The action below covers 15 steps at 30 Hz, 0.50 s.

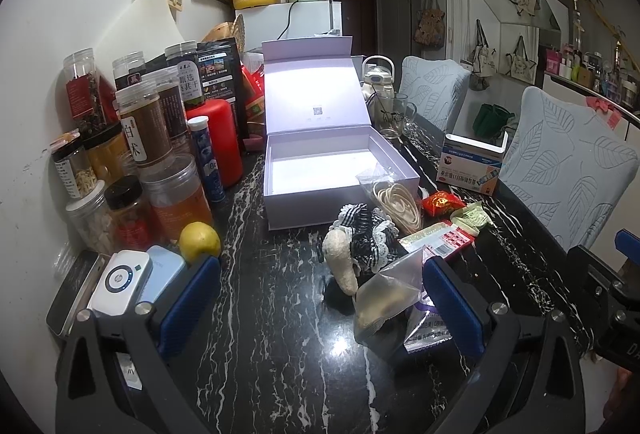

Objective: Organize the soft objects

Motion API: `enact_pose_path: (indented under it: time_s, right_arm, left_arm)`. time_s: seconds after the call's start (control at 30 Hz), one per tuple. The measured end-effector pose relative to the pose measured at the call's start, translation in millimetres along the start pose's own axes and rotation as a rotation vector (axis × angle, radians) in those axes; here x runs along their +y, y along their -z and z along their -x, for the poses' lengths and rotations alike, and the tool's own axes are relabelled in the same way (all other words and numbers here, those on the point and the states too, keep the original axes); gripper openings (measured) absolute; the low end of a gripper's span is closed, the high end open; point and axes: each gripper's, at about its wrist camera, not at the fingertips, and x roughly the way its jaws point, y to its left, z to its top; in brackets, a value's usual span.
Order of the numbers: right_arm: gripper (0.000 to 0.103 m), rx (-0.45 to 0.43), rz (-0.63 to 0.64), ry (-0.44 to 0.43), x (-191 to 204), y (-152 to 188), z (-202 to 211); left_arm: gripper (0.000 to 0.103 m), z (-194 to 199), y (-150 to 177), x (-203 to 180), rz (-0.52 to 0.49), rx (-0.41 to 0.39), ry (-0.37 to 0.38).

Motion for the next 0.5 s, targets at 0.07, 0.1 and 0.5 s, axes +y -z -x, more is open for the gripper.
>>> enact_pose_path:
  time_s: [0.07,0.1,0.5]
  right_arm:
    - [0.103,0.0,-0.001,-0.001,0.0,0.1,-0.1]
    - [0.103,0.0,0.0,-0.001,0.1,0.1,-0.1]
    - [0.103,0.001,0.003,-0.004,1.4,0.3,-1.0]
  left_arm:
    - [0.103,-0.1,-0.4,0.1,0.0,0.0,0.0]
    - [0.103,-0.3,-1.4,0.2,0.001,0.0,0.0]
    - [0.103,-0.3,1.5,-0.6,-0.001,0.003,0.001]
